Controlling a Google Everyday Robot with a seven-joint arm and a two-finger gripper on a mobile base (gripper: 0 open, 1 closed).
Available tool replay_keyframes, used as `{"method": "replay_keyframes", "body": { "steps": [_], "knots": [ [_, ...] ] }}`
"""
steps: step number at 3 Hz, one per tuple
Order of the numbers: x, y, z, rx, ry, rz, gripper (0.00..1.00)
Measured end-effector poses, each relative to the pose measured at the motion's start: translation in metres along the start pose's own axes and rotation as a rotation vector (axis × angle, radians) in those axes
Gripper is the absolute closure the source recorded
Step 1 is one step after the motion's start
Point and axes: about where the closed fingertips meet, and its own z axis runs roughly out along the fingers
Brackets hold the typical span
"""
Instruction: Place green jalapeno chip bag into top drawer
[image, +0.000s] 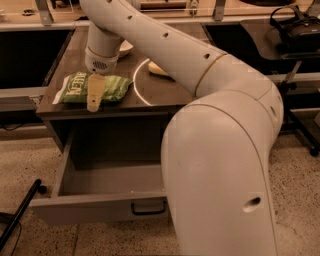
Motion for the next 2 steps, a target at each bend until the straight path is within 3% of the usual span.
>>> {"method": "replay_keyframes", "body": {
  "steps": [2],
  "knots": [
    [-0.0019, 0.0006, 0.0007, -0.001, -0.001, -0.004, 0.48]
  ]
}}
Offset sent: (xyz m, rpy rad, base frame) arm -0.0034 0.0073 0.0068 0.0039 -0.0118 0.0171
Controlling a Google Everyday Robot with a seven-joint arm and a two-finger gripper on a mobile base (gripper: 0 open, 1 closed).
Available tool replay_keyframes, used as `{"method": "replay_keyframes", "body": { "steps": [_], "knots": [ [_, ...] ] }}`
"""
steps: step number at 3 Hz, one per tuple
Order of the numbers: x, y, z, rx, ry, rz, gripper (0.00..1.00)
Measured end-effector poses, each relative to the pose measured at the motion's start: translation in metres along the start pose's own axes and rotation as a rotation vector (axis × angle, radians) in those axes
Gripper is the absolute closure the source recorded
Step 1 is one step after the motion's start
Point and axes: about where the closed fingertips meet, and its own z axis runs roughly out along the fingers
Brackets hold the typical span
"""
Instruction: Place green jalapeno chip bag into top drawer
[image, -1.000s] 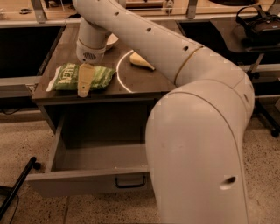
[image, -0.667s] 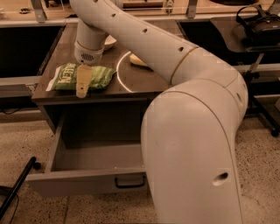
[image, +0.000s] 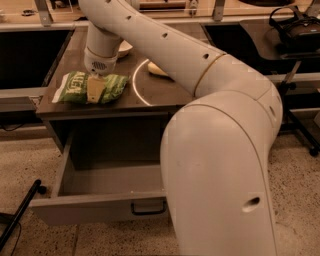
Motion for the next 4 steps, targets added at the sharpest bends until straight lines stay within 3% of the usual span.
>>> {"method": "replay_keyframes", "body": {
  "steps": [1, 2, 3, 4],
  "knots": [
    [-0.008, 0.007, -0.009, 0.005, -0.026, -0.023, 0.79],
    [-0.009, 0.015, -0.041, 0.044, -0.095, -0.043, 1.0],
    [-0.003, 0.035, -0.076, 0.071, -0.191, -0.055, 1.0],
    [0.031, 0.062, -0.097, 0.063, -0.265, -0.004, 1.0]
  ]
}}
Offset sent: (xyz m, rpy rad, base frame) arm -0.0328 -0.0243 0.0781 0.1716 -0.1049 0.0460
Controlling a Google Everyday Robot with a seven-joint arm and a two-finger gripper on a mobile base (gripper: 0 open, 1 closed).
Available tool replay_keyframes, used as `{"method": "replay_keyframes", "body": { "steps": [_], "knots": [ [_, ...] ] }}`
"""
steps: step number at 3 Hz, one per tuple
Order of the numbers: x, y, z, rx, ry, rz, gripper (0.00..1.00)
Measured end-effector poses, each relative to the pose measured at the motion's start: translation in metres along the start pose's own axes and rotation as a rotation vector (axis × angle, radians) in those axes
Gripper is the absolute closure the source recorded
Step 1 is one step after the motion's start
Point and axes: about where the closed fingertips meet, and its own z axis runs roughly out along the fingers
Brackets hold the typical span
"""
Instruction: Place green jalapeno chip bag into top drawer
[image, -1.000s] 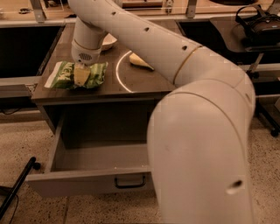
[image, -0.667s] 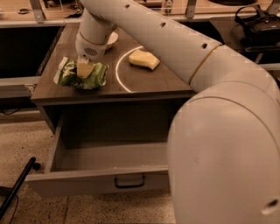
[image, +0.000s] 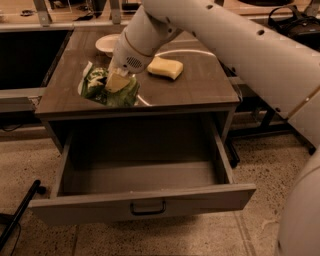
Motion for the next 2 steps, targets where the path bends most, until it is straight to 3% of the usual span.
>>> {"method": "replay_keyframes", "body": {
  "steps": [2],
  "knots": [
    [0.006, 0.019, 0.006, -0.017, 0.013, -0.001, 1.0]
  ]
}}
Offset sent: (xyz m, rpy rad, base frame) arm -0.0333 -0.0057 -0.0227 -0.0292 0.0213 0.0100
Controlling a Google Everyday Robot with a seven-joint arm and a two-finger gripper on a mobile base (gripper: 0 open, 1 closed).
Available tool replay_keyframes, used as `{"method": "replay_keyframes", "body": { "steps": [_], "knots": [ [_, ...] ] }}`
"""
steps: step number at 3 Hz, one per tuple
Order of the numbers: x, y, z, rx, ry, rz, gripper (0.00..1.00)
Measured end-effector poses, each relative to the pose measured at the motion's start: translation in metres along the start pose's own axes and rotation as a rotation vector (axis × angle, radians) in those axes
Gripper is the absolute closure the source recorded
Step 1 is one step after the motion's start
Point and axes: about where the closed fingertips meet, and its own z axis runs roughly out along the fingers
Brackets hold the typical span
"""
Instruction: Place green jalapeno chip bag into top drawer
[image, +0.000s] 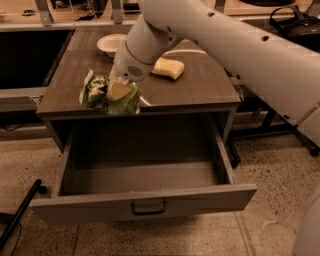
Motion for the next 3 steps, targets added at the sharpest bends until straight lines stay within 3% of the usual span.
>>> {"method": "replay_keyframes", "body": {
  "steps": [1, 2, 3],
  "knots": [
    [0.01, 0.033, -0.005, 0.018, 0.016, 0.039, 1.0],
    [0.044, 0.073, 0.001, 0.037, 0.059, 0.118, 1.0],
    [0.065, 0.087, 0.006, 0.049, 0.089, 0.179, 1.0]
  ]
}}
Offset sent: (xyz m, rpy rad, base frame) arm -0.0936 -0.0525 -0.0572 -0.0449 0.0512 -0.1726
